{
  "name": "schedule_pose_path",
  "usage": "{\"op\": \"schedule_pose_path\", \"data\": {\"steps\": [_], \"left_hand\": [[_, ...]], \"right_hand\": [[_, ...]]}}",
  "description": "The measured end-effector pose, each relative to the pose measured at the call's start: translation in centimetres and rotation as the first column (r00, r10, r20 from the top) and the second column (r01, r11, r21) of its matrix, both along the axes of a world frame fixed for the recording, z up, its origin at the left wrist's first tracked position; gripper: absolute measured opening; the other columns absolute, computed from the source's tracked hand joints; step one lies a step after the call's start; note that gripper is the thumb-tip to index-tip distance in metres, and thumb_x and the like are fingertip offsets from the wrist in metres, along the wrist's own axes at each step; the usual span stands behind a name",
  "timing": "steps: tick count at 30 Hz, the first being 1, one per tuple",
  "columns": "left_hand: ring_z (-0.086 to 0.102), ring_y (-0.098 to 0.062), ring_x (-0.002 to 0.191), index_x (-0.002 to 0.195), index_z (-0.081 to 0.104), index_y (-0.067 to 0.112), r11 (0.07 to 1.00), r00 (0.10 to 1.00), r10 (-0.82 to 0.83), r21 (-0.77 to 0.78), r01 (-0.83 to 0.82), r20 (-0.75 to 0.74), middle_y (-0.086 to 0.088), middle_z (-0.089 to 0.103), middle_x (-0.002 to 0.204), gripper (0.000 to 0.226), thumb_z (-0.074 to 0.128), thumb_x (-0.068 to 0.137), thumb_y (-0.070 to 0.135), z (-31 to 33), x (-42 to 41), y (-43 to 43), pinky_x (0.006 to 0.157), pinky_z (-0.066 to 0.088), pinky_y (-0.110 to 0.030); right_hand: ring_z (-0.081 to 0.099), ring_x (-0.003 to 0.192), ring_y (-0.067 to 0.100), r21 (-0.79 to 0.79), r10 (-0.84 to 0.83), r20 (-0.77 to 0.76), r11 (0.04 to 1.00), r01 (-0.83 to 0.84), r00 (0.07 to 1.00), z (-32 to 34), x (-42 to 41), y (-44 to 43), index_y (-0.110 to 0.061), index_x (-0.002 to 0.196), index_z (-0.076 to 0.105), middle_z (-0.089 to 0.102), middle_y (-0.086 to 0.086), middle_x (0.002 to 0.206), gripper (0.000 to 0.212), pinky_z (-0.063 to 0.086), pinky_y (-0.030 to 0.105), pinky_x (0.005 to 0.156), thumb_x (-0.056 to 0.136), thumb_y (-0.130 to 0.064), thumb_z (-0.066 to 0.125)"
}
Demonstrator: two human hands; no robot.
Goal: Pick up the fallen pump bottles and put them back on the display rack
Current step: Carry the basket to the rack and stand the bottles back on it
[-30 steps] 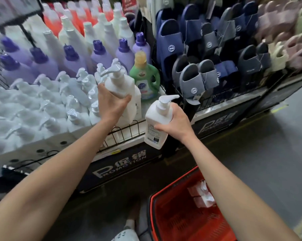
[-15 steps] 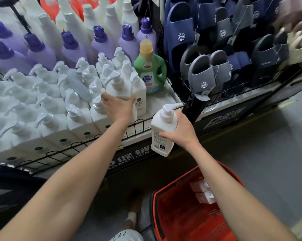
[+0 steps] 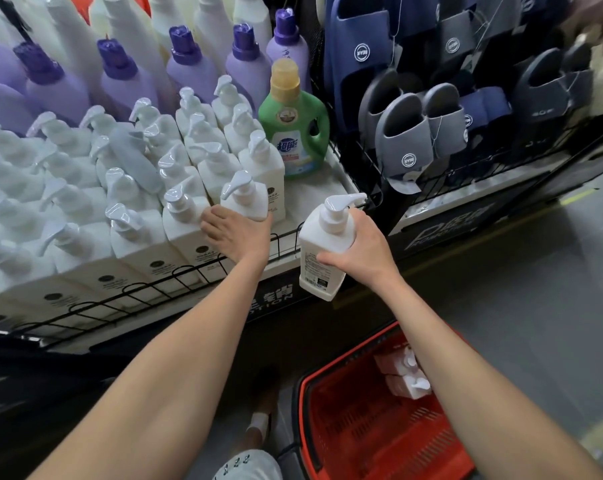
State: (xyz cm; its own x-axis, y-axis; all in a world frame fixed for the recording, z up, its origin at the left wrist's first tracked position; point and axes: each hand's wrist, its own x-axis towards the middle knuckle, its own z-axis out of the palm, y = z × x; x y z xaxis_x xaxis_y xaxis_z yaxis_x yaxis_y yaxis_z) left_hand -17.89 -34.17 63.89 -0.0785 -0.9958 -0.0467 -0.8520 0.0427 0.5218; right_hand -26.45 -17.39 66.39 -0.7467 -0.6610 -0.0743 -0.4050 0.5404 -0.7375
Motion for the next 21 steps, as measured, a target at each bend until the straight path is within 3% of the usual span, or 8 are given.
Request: {"op": "schedule_pose_path", "data": {"steps": [3,8,14,16,18,21], "left_hand": [[0.035,-0.035,0.127,0.140,0.026,-0.008,0.999,0.998,-0.043,-0.031,0.045,0.056,-0.019,0.035,0.141,0.111,0.071,0.068,0.064,-0.3,0.1,0.0,0.107,0.030,-0.042],[0.033,-0.034,0.128,0.137,0.030,-0.007,0.993,0.992,-0.111,-0.031,0.113,0.068,-0.018,0.031,0.143,0.101,0.068,0.074,0.062,-0.2,0.3,0.0,0.108,0.028,-0.041],[0.040,-0.033,0.114,0.114,0.043,-0.002,0.959,0.966,-0.251,-0.150,0.239,-0.064,-0.018,0.040,0.123,0.051,0.067,0.086,0.033,-0.8,3.6,0.2,0.100,0.035,-0.039],[0.041,-0.033,0.105,0.106,0.044,0.000,0.868,0.902,-0.426,-0.308,0.388,-0.064,-0.020,0.043,0.111,0.036,0.066,0.085,0.019,-0.9,4.5,0.1,0.096,0.039,-0.041],[0.039,-0.028,0.096,0.099,0.040,0.007,0.692,0.802,-0.598,-0.509,0.512,-0.007,-0.022,0.047,0.102,0.032,0.066,0.080,0.010,-0.8,4.5,-0.4,0.089,0.039,-0.035],[0.037,-0.025,0.095,0.100,0.041,0.009,0.469,0.675,-0.728,-0.630,0.618,0.120,-0.022,0.054,0.102,0.033,0.061,0.074,0.009,0.4,3.0,-1.7,0.087,0.033,-0.031]], "right_hand": [[0.049,0.099,0.015,0.000,-0.007,0.000,1.000,0.007,1.000,-0.2,-0.4,0.0,-0.020,0.119,0.049,0.052,-0.004,0.109,0.072,0.043,0.031,0.080,0.058,-0.036,0.083],[0.048,0.098,0.015,0.010,-0.013,-0.010,1.000,0.013,1.000,-0.3,-0.6,-0.1,-0.019,0.119,0.048,0.050,-0.003,0.109,0.070,0.041,0.031,0.078,0.060,-0.036,0.082],[0.049,0.099,0.016,-0.005,-0.008,-0.002,1.000,0.008,1.000,-0.1,-0.1,-0.9,-0.019,0.120,0.048,0.050,-0.003,0.111,0.072,0.044,0.032,0.079,0.059,-0.037,0.082],[0.049,0.099,0.017,-0.007,0.002,-0.009,1.000,-0.003,1.000,0.0,0.1,-1.4,-0.018,0.118,0.048,0.051,-0.003,0.110,0.071,0.045,0.034,0.080,0.059,-0.038,0.082],[0.050,0.097,0.017,-0.006,0.003,-0.008,1.000,-0.004,1.000,0.2,0.3,-1.9,-0.019,0.113,0.047,0.051,-0.003,0.107,0.068,0.046,0.036,0.079,0.058,-0.039,0.083],[0.051,0.097,0.017,-0.013,0.002,-0.016,1.000,-0.002,1.000,0.8,0.5,-2.5,-0.020,0.111,0.047,0.052,-0.003,0.105,0.068,0.047,0.038,0.080,0.057,-0.040,0.082]]}}
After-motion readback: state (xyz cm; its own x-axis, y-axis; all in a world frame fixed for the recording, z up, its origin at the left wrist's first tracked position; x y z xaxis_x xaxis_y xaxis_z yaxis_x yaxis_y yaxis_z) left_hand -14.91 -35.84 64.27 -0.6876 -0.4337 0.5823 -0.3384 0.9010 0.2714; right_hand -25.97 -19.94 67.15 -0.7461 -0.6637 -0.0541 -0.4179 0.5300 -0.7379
